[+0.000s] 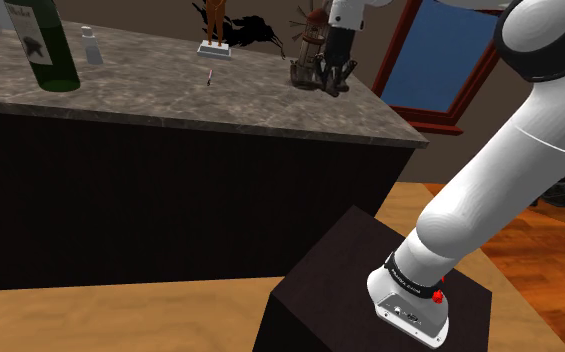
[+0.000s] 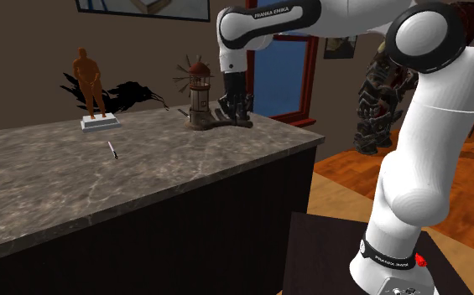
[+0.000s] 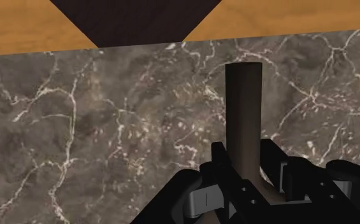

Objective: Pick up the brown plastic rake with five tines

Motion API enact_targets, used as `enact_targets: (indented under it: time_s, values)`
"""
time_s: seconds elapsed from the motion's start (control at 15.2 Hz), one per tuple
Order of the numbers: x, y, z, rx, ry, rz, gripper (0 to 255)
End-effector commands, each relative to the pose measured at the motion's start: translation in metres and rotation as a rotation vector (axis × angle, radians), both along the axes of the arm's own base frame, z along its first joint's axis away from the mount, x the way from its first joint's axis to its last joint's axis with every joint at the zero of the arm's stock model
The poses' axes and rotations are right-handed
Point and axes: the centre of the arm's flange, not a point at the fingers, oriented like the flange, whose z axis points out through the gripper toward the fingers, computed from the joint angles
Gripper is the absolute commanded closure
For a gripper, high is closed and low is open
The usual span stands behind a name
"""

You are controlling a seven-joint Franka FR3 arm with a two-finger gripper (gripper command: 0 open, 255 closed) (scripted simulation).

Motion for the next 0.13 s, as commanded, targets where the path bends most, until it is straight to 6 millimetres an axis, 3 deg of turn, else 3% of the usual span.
enact_targets:
  time_s: [0.0, 0.07]
  values:
    - [-0.0001, 0.0012, 0.0071, 0.000, 0.000, 0.000, 255]
    - [0.0000, 0.0012, 0.0071, 0.000, 0.000, 0.000, 255]
